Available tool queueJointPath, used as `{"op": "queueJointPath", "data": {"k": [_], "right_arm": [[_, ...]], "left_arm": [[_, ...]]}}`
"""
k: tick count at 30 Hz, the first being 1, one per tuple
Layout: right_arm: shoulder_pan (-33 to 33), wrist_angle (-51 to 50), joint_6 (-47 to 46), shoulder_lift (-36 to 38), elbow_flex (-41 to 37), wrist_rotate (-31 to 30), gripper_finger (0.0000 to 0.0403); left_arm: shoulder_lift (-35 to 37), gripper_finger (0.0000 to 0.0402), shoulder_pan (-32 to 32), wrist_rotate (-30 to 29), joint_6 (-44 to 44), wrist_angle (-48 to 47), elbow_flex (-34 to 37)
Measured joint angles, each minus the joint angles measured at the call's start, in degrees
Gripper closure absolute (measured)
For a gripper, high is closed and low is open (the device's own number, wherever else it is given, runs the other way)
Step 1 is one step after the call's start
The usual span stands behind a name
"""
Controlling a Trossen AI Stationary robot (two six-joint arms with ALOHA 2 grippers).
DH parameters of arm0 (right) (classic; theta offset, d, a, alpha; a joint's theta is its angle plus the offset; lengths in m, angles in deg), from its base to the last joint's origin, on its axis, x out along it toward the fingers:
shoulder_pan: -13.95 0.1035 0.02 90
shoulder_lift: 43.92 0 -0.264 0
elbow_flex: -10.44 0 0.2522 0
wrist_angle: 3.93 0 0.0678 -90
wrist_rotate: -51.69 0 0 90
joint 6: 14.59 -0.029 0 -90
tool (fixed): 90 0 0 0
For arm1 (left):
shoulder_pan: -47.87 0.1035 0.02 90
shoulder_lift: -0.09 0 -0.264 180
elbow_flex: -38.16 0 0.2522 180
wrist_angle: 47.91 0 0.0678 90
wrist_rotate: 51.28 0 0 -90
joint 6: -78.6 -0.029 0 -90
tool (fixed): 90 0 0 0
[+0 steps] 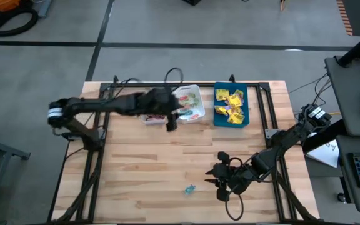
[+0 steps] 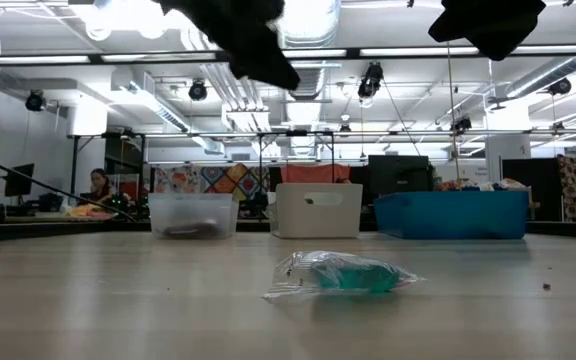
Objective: Sort candy
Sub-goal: Put the blue jelly candy into the white bin
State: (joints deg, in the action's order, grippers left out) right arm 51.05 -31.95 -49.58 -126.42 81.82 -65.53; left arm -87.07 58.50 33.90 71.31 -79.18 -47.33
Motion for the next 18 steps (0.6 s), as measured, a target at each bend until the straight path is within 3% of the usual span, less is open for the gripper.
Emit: {"op": "queueJointPath", "data": {"k": [5, 10, 18], "right_arm": [[-0.91, 0.01, 0.38, 0.00, 0.00, 0.06, 0.0294], [-2.00, 0.02, 1.53, 0.00, 0.00, 0.15, 0.0294], [-3.11, 0.83, 1.84, 0.00, 0.00, 0.19, 0.0294]], "left_arm": [[10.33, 0.0272, -8.22, -0.60, 6.80, 9.76, 13.46], [17.55, 0.0272, -17.22, -6.21, 11.89, 18.84, 24.19], [22.37, 0.0272, -29.63, -16.97, 18.00, 29.16, 33.39]]}}
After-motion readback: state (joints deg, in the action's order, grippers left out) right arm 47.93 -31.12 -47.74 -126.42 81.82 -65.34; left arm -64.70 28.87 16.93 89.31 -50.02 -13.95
